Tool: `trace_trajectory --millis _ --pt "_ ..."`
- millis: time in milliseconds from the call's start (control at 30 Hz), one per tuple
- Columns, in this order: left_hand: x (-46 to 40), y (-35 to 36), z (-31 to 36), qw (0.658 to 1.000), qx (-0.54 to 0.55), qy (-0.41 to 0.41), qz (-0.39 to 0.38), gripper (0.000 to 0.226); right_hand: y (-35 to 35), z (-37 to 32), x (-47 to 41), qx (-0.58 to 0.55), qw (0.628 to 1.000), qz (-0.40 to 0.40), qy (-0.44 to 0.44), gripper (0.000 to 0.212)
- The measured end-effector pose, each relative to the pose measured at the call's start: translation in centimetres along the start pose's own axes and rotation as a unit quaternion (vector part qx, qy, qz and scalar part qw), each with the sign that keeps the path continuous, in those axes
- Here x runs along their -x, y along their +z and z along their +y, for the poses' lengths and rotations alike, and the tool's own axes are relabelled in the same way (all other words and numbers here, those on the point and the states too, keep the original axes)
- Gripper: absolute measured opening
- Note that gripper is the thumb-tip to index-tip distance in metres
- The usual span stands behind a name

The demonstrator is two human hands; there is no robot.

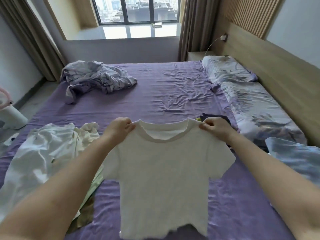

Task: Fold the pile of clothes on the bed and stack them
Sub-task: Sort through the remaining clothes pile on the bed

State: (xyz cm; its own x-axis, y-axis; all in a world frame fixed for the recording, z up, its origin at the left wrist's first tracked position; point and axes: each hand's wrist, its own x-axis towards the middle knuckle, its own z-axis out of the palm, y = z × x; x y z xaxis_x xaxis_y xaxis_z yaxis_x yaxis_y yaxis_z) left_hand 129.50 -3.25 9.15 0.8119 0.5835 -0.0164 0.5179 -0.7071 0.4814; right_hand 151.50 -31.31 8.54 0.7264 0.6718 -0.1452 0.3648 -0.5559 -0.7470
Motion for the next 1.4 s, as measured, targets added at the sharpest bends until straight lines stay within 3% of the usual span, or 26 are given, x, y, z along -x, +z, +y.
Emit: trace_trajectory --millis 167,300,567,767,867,1200,1300,1400 --pt "-2.5 11.1 -4.3 0.99 -0.054 -0.11 -0.073 0.02 7.9 8.5 -6.3 0.103 0.988 -0.092 0.066 0.015" --pt "-3.1 17.8 -7.4 0.967 -0.055 -0.227 -0.105 0.022 13.3 13.8 -8.9 0.124 0.979 -0.111 0.121 0.013" --pt "-7.3 23.8 -10.9 0.927 -0.104 -0.345 -0.104 0.023 18.7 18.3 -13.9 -0.035 0.983 -0.073 0.164 0.008" --pt "-13.3 24.9 -13.1 0.908 -0.157 -0.323 -0.216 0.023 20.1 19.9 -18.2 -0.058 0.978 -0.06 0.19 0.009" --pt "-16.4 24.8 -14.3 0.903 -0.167 -0.323 -0.228 0.022 20.3 20.5 -20.3 -0.035 0.98 -0.056 0.188 0.009" --pt "-25.1 26.7 -17.0 0.951 -0.09 -0.289 -0.062 0.026 21.1 21.0 -29.4 0.013 0.987 0.053 0.151 0.014" --pt "-24.9 28.6 -16.3 0.957 -0.04 -0.281 -0.058 0.042 21.2 21.9 -30.5 0.008 0.985 0.018 0.171 0.031" --pt "-21.9 31.8 -13.6 0.974 -0.058 -0.217 -0.03 0.054 20.4 23.9 -29.3 0.049 0.974 -0.03 0.22 0.046"
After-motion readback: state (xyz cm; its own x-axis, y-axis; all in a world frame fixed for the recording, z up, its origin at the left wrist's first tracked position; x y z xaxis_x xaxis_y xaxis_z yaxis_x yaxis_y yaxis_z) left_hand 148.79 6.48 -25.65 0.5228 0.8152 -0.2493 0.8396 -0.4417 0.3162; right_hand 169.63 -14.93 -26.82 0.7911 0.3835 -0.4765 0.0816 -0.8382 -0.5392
